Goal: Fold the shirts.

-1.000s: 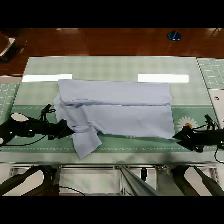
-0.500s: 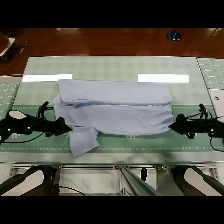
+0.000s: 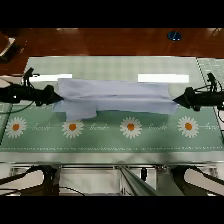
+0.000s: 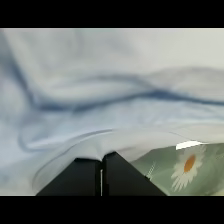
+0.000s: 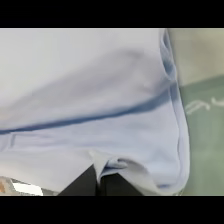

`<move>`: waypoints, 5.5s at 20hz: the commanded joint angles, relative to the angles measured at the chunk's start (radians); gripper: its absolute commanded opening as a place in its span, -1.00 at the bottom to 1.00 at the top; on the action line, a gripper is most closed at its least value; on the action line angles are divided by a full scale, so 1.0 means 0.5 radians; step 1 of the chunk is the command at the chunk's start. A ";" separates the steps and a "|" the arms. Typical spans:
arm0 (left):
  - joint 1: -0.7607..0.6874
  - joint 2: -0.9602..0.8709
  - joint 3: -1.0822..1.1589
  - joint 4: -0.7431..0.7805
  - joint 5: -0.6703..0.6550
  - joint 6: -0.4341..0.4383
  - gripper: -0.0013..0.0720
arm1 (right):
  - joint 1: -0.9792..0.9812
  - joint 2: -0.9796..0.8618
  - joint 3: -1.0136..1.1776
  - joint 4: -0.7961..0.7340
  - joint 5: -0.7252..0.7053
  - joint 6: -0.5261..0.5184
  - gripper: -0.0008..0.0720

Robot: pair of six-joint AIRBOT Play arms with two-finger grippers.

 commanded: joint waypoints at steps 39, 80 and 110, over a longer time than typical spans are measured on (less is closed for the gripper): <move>-1.085 -0.284 0.412 -0.060 0.564 -0.070 -0.92 | 0.331 0.279 0.234 -0.353 0.142 0.080 -0.93; -0.398 1.743 -1.096 0.534 0.532 -0.611 -0.92 | 1.861 -1.157 1.690 -0.011 -0.415 0.690 -0.78; -0.432 1.572 -1.160 0.414 0.626 -0.551 -0.92 | 1.083 0.590 -1.119 0.533 -0.999 0.478 0.13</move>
